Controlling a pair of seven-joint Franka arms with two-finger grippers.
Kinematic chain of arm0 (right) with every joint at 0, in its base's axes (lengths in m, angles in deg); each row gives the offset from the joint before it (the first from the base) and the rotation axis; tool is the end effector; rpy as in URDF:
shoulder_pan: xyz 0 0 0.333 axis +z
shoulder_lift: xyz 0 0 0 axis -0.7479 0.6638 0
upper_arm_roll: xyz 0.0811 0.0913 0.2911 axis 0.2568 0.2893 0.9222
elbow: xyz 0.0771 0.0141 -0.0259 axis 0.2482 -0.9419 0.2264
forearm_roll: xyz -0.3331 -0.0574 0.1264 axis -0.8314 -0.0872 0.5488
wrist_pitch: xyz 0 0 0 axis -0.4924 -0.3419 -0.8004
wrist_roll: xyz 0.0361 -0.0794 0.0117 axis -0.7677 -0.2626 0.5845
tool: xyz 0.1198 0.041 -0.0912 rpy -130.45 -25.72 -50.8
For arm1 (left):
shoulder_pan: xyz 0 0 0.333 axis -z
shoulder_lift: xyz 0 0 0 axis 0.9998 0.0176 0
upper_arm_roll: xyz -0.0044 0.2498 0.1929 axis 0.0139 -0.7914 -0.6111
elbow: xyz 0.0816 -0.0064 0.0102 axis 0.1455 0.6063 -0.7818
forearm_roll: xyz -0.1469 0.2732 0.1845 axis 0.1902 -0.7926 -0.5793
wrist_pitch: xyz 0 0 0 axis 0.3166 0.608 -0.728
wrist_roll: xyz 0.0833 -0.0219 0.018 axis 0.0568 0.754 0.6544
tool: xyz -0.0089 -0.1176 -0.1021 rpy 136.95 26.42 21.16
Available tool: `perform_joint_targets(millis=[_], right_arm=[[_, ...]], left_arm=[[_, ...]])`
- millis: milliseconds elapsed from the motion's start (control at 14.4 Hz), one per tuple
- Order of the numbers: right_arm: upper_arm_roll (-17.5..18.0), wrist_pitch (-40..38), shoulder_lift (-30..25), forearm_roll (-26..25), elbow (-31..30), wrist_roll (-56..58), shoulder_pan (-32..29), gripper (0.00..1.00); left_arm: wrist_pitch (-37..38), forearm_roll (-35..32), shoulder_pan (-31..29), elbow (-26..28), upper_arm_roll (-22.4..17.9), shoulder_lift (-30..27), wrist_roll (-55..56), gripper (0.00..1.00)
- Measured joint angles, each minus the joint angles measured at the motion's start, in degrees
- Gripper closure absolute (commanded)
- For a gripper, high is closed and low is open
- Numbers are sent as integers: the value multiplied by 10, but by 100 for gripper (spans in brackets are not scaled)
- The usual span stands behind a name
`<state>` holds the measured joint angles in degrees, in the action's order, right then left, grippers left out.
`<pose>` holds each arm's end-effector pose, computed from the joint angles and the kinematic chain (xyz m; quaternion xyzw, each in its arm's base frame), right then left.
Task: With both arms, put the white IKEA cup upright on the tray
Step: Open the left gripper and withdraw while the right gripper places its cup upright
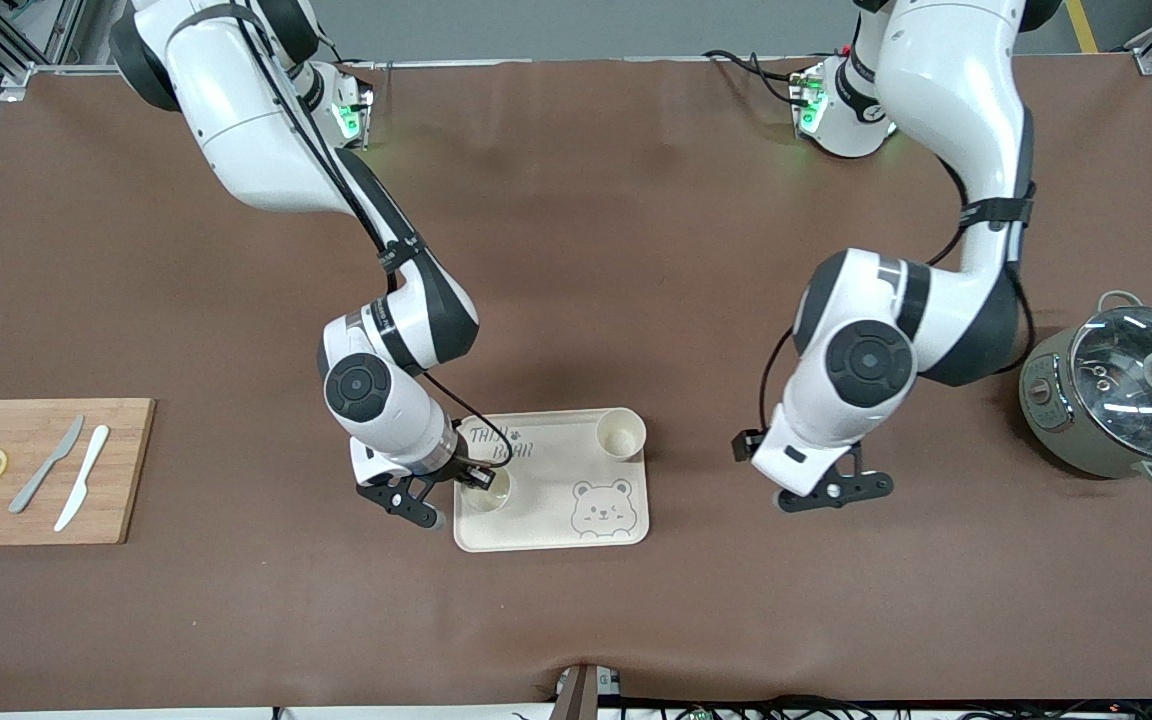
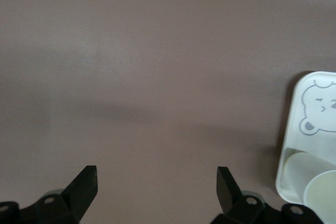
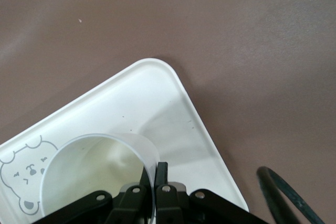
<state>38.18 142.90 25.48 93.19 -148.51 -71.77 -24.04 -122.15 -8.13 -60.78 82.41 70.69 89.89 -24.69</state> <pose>0.6665 0.3326 0.2257 -0.9705 0.2211 -0.0400 0.0872 0.6536 -0.2433 0.3375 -0.9968 -0.0681 0.0017 0.0409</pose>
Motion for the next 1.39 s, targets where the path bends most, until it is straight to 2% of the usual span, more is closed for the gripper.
perform_joint_targets(millis=[762, 1248, 1386], right_arm=[[0, 24, 0, -20, -17, -12, 11, 100], [0, 48, 1, -21, -32, -13, 11, 100], [0, 48, 1, -21, -32, -13, 11, 73]], left_arm=[[96, 0, -110, 9, 0, -71, -184, 0], [100, 0, -152, 80, 0, -165, -224, 0], [103, 0, -152, 107, 1, -198, -224, 0]])
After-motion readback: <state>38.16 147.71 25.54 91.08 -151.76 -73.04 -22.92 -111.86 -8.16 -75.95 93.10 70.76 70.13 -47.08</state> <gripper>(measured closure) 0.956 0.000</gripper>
